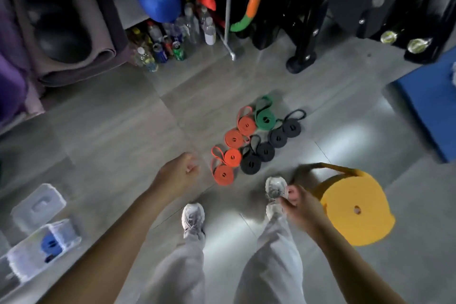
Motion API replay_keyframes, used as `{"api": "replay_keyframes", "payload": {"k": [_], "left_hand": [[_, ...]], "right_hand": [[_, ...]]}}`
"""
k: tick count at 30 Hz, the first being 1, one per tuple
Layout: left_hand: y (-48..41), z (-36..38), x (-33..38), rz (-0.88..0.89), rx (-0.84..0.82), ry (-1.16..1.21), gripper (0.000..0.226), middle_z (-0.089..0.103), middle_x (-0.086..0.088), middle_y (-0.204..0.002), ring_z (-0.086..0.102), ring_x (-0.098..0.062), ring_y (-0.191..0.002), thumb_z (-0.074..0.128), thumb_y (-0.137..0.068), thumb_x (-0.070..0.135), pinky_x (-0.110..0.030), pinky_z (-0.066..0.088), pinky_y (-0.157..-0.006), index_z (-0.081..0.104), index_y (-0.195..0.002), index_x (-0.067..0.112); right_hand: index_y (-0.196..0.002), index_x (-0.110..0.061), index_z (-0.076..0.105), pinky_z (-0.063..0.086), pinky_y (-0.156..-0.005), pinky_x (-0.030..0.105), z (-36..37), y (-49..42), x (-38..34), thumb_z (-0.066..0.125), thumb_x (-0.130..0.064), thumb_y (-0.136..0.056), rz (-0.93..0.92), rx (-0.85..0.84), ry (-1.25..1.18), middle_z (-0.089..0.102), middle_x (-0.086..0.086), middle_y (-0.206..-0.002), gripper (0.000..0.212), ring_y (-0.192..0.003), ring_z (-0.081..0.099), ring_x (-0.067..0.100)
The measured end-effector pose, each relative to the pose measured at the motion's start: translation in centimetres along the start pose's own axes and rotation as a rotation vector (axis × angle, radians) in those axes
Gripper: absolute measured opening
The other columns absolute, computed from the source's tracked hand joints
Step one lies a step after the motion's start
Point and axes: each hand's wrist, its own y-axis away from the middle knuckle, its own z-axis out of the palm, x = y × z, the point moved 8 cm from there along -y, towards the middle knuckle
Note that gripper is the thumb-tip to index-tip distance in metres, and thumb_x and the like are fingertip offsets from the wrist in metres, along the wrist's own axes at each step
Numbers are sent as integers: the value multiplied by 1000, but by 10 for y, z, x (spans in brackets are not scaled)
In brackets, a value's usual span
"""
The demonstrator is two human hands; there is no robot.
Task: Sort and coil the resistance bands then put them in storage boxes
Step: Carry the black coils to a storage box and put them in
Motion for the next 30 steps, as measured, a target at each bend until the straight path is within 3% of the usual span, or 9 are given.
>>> {"api": "replay_keyframes", "payload": {"k": [6, 10, 14, 16, 20, 24, 26, 28, 30], "left_hand": [[-88, 119, 4, -139, 0, 28, 37, 63, -3, -114, 60, -26, -104, 55, -90, 27, -30, 45, -84, 51, -126, 18], [-159, 223, -4, -162, -50, 72, 30, 58, -7, -111, 61, -31, -100, 56, -90, 18, -29, 43, -77, 55, -118, 7], [-218, 328, -45, -259, -73, 202, 27, 56, -4, -100, 59, -31, -100, 56, -89, 20, -30, 43, -76, 56, -114, 10], [-239, 374, -75, -373, -62, 269, 34, 62, -5, -110, 61, -29, -99, 56, -89, 28, -29, 44, -72, 55, -119, 14], [-283, 446, -123, -489, 4, 391, 40, 55, -7, -125, 55, -24, -111, 58, -88, 25, -28, 44, -81, 50, -125, 12], [-327, 485, -159, -511, 122, 399, 38, 56, -10, -122, 48, -28, -115, 59, -86, 21, -34, 44, -90, 53, -122, 14], [-342, 494, -171, -506, 222, 378, 47, 50, -12, -126, 45, -30, -119, 62, -85, 20, -36, 40, -96, 48, -128, 13], [-355, 497, -173, -438, 334, 367, 49, 47, -11, -126, 45, -28, -118, 66, -83, 20, -36, 40, -98, 50, -128, 12], [-360, 498, -174, -402, 407, 366, 45, 48, -10, -121, 47, -28, -114, 68, -82, 24, -37, 42, -95, 54, -124, 13]], "right_hand": [[-125, -11, 53, 49, -90, 33, -12, -158, 49, 58, -37, -90, -74, -183, 158, 64, 10, -121, 44, -109, 61, 23], [-126, -13, 52, 47, -87, 30, 1, -263, 87, 53, -38, -92, -80, -188, 229, 64, 7, -120, 42, -110, 60, 22], [-125, -11, 54, 43, -89, 26, 65, -352, 120, 55, -36, -90, -118, -275, 346, 62, 6, -124, 43, -113, 58, 20], [-125, -11, 54, 44, -91, 29, 103, -390, 135, 54, -38, -90, -167, -333, 431, 60, 8, -127, 45, -115, 56, 23], [-130, -15, 52, 45, -90, 30, 159, -454, 151, 58, -38, -88, -254, -335, 492, 59, 6, -128, 48, -115, 56, 21], [-120, -22, 58, 48, -82, 29, 202, -513, 141, 61, -42, -86, -382, -285, 547, 66, 0, -113, 40, -104, 61, 20], [-94, -19, 65, 51, -76, 29, 208, -544, 133, 61, -43, -85, -380, -233, 557, 70, 2, -97, 26, -94, 65, 22], [-70, -11, 62, 55, -74, 32, 207, -572, 133, 62, -42, -84, -311, -237, 529, 71, 4, -74, 34, -75, 68, 21], [-67, -11, 66, 57, -73, 33, 207, -586, 140, 61, -42, -84, -267, -254, 576, 69, 2, -63, 36, -66, 67, 18]]}}
